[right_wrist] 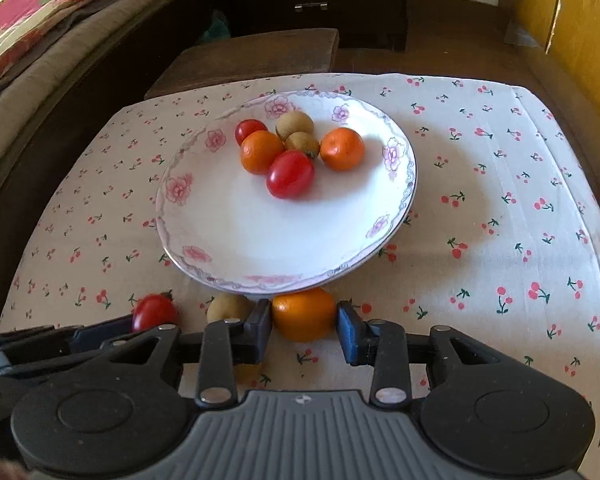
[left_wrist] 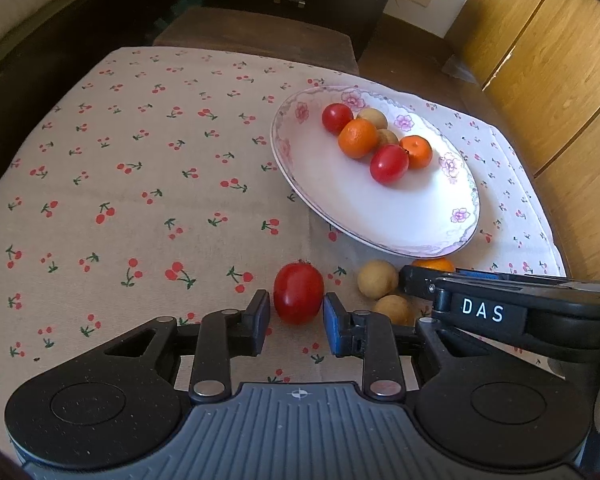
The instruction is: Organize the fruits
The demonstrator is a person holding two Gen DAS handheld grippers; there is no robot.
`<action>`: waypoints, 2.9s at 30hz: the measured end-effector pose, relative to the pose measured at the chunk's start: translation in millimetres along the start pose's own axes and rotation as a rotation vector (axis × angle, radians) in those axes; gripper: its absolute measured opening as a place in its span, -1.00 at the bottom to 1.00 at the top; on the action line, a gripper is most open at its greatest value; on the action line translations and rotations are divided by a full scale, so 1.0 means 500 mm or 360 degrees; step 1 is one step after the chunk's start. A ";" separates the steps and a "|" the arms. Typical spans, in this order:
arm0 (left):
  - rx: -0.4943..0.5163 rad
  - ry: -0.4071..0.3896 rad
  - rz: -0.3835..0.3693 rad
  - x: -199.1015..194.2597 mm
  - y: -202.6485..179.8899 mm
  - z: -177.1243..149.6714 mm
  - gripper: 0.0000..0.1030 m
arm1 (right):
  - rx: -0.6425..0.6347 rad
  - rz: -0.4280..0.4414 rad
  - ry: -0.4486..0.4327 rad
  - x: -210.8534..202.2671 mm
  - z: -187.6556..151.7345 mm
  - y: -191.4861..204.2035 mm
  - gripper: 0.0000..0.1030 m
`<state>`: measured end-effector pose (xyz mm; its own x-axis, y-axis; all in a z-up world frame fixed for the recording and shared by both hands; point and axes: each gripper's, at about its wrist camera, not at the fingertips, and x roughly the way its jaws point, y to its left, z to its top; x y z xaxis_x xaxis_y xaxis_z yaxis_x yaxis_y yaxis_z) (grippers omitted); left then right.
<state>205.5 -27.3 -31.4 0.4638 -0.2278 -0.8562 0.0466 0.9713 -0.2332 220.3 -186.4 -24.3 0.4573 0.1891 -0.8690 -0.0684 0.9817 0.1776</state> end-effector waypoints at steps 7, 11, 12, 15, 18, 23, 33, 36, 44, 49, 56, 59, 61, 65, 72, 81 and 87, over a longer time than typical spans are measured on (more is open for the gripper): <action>0.0019 0.0008 -0.0018 0.001 -0.005 -0.001 -0.30 | -0.0019 -0.0003 -0.0009 -0.014 0.000 -0.006 -0.31; 0.0051 0.0006 -0.0033 -0.009 -0.013 -0.007 -0.30 | -0.0076 -0.0023 0.0006 -0.036 -0.020 -0.001 -0.31; 0.0061 0.0003 -0.0035 -0.013 -0.015 -0.010 -0.30 | -0.0097 -0.0034 0.0010 -0.043 -0.028 0.000 -0.31; 0.0067 -0.0001 -0.0045 -0.026 -0.014 -0.022 -0.30 | -0.0120 -0.0045 0.0021 -0.069 -0.053 -0.004 -0.31; 0.0053 0.0001 -0.0057 -0.037 -0.010 -0.031 -0.30 | -0.0153 -0.0044 0.0040 -0.094 -0.083 -0.002 -0.31; 0.0019 -0.0005 -0.0087 -0.051 -0.004 -0.039 -0.29 | -0.0187 -0.0025 0.0059 -0.121 -0.121 0.000 -0.31; -0.0148 -0.0069 -0.0007 -0.014 -0.016 0.009 -0.10 | -0.0150 0.0009 0.0031 -0.120 -0.111 -0.023 -0.31; -0.0107 -0.0042 0.0048 0.013 -0.030 0.005 -0.11 | -0.0149 0.0005 0.0038 -0.116 -0.109 -0.030 -0.31; -0.0022 -0.0051 0.0086 0.001 -0.027 -0.011 -0.31 | -0.0182 -0.0043 0.0078 -0.100 -0.116 -0.037 -0.31; 0.0046 -0.0011 0.0061 -0.038 -0.016 -0.056 -0.31 | -0.0245 -0.0059 0.0096 -0.111 -0.143 -0.023 -0.31; 0.0174 0.0013 -0.0011 -0.093 -0.019 -0.133 -0.31 | -0.0289 -0.0056 0.0101 -0.132 -0.185 -0.003 -0.31; 0.0182 0.0024 -0.0015 -0.090 -0.021 -0.142 -0.30 | -0.0300 -0.0073 0.0103 -0.127 -0.195 0.001 -0.31; 0.0191 0.0020 -0.0014 -0.089 -0.023 -0.143 -0.28 | -0.0310 -0.0078 0.0103 -0.126 -0.195 0.003 -0.30; 0.0172 0.0004 -0.0032 -0.091 -0.028 -0.144 -0.20 | -0.0290 -0.0070 0.0113 -0.122 -0.192 -0.001 -0.30; 0.0120 -0.0039 -0.0040 -0.114 -0.029 -0.130 -0.06 | -0.0185 -0.0024 0.0049 -0.163 -0.181 -0.023 -0.23; 0.0100 -0.0082 0.0117 -0.152 -0.036 -0.112 0.08 | -0.0141 0.0033 -0.0007 -0.208 -0.181 -0.030 -0.17; 0.0097 -0.0051 0.0092 -0.119 -0.039 -0.102 0.09 | -0.0099 -0.0001 0.0013 -0.190 -0.172 -0.048 -0.16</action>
<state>132.0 -36.1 0.4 0.4955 -0.1696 -0.8519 0.0718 0.9854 -0.1544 102.2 -225.8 14.0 0.4503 0.1887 -0.8727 -0.1232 0.9812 0.1485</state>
